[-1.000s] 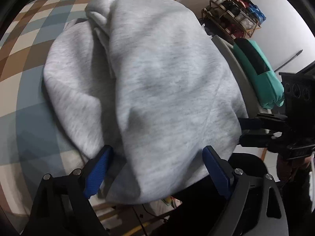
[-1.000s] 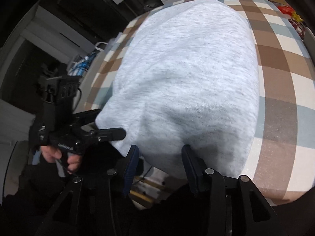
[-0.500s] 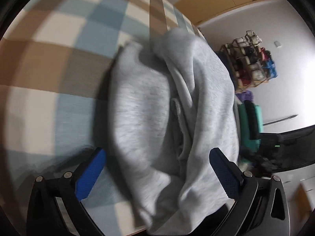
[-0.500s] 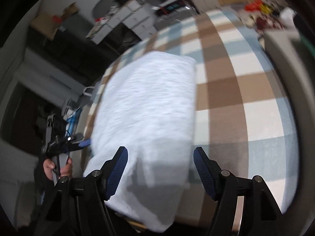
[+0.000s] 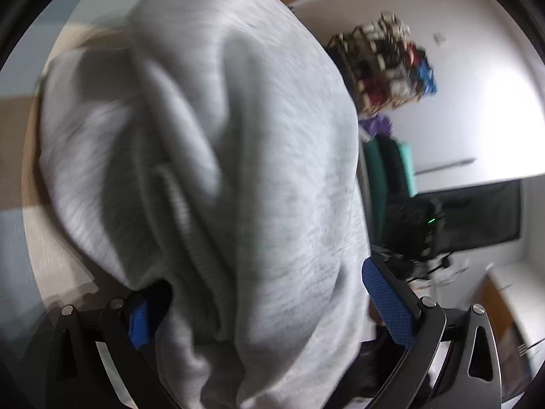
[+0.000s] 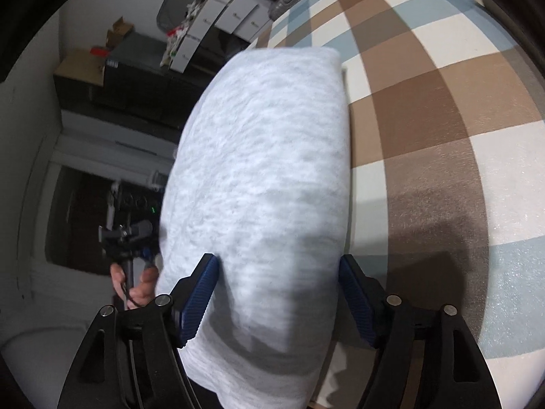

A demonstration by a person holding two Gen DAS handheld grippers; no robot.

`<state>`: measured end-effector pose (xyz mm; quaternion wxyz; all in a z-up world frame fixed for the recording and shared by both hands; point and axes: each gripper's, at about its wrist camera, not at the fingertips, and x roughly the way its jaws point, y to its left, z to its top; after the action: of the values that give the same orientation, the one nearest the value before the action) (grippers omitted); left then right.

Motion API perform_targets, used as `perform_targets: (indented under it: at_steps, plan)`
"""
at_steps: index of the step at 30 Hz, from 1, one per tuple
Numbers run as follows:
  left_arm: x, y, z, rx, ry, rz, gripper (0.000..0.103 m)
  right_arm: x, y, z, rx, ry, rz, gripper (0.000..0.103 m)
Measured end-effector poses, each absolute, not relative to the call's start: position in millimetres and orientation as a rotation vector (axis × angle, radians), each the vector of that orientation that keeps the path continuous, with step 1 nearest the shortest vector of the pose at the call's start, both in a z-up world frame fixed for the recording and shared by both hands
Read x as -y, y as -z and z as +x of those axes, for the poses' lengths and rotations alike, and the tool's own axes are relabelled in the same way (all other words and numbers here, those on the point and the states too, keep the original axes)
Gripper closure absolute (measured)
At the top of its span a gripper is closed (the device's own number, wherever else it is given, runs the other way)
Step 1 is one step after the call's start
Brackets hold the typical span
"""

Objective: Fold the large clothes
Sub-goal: 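Close both grippers on the sweatshirt bundle and lift it off the bed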

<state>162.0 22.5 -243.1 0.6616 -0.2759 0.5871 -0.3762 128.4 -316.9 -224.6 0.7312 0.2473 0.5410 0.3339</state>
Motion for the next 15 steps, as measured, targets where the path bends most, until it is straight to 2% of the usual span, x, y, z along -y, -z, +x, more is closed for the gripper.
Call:
perform_targets:
  at_steps: [4, 10, 12, 13, 15]
  plan:
    - [-27.0, 247.5, 161.5, -1.348, 0.827, -0.643, 0.002, 317.2, 225.9, 139.7, -1.216, -0.74, 0.496, 0.027]
    - [-40.2, 256.9, 150.6, -1.376, 0.854, -0.694, 0.003, 308.6, 230.8, 157.7, -1.262, -0.758, 0.507, 0.019]
    - [-35.6, 258.7, 150.4, -1.393, 0.869, -0.704, 0.012, 306.1, 233.1, 160.3, -1.271, -0.785, 0.535, 0.018]
    - [-29.6, 260.4, 150.3, -1.407, 0.873, -0.683, 0.026, 303.9, 232.2, 160.8, -1.268, -0.789, 0.519, 0.018]
    - [-32.8, 256.0, 145.1, -1.395, 0.872, -0.648, 0.032, 304.1, 230.9, 159.3, -1.26, -0.78, 0.522, 0.022]
